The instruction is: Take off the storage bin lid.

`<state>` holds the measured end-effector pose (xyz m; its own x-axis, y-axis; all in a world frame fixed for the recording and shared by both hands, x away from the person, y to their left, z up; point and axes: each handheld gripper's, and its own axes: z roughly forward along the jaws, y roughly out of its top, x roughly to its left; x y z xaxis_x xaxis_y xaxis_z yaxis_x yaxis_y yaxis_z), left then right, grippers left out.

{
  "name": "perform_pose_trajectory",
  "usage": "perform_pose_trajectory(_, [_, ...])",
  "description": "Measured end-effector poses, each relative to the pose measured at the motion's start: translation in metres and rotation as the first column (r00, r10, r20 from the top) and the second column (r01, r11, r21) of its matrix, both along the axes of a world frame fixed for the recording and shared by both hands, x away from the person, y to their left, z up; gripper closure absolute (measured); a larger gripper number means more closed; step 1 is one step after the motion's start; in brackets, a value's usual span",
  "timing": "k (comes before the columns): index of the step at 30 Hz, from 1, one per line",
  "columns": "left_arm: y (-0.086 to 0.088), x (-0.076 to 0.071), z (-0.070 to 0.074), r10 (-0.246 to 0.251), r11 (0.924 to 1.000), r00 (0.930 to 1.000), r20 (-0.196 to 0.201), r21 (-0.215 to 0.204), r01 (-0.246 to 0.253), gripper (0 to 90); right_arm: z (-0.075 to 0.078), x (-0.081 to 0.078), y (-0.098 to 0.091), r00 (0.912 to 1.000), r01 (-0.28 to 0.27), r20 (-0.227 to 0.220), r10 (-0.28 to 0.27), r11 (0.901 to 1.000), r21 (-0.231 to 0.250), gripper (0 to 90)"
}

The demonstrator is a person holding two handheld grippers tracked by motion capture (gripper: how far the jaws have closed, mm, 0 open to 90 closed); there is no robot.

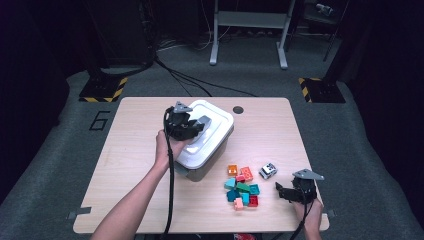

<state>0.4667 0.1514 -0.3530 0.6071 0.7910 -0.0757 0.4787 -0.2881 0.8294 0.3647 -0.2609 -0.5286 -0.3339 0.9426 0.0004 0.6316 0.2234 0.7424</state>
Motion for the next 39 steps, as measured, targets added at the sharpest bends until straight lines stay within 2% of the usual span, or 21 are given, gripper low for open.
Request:
perform_pose_trajectory(5, [0.010,0.001,0.013,0.017,0.9999,0.9996,0.020,-0.004,-0.017,67.4,0.000,0.000,0.000,1.0000,0.000,0.000,0.000,1.0000,0.000,13.9])
perform_pose_trajectory(13, [0.039,0.005,0.032,0.069,0.9976,0.9964,0.049,0.002,-0.069,67.5,0.000,0.000,0.000,1.0000,0.002,0.002,-0.002,1.0000,0.002,13.9])
perform_pose_trajectory(23, [0.081,0.008,0.045,0.152,0.9881,0.9857,0.073,0.013,-0.153,67.4,0.000,0.000,0.000,1.0000,0.003,0.001,-0.003,1.0000,0.002,13.9])
perform_pose_trajectory(24, [0.081,0.008,0.045,0.152,0.9881,0.9857,0.073,0.013,-0.153,67.4,0.000,0.000,0.000,1.0000,0.003,0.001,-0.003,1.0000,0.002,13.9])
perform_pose_trajectory(26, [0.093,0.008,0.046,0.180,0.9832,0.9803,0.082,0.018,-0.182,67.4,0.000,0.000,0.000,1.0000,0.006,-0.001,-0.006,1.0000,0.004,13.9])
perform_pose_trajectory(27, [0.101,0.008,0.045,0.213,0.9768,0.9735,0.083,0.006,-0.214,67.4,0.000,0.000,0.000,1.0000,0.005,0.001,-0.005,1.0000,0.003,13.9])
perform_pose_trajectory(29, [0.109,0.008,0.043,0.230,0.9728,0.9694,0.087,0.011,-0.232,67.4,0.000,0.000,0.000,1.0000,0.007,0.000,-0.007,1.0000,0.003,13.9])
perform_pose_trajectory(34, [0.131,0.009,0.035,0.286,0.9573,0.9545,0.083,0.018,-0.289,67.4,0.000,0.000,0.000,1.0000,0.004,0.002,-0.004,1.0000,0.002,13.8])
perform_pose_trajectory(36, [0.140,0.009,0.031,0.315,0.9485,0.9460,0.079,0.014,-0.316,67.4,0.000,0.000,0.000,1.0000,0.004,0.002,-0.004,1.0000,0.002,13.9])
perform_pose_trajectory(37, [0.144,0.009,0.030,0.320,0.9467,0.9444,0.076,0.014,-0.322,67.4,0.000,0.000,0.000,1.0000,0.008,0.000,-0.008,1.0000,0.005,13.9])
perform_pose_trajectory(39, [0.153,0.009,0.023,0.346,0.9372,0.9351,0.077,0.021,-0.348,67.4,0.000,0.000,0.000,1.0000,0.008,-0.001,-0.008,1.0000,0.004,13.9])
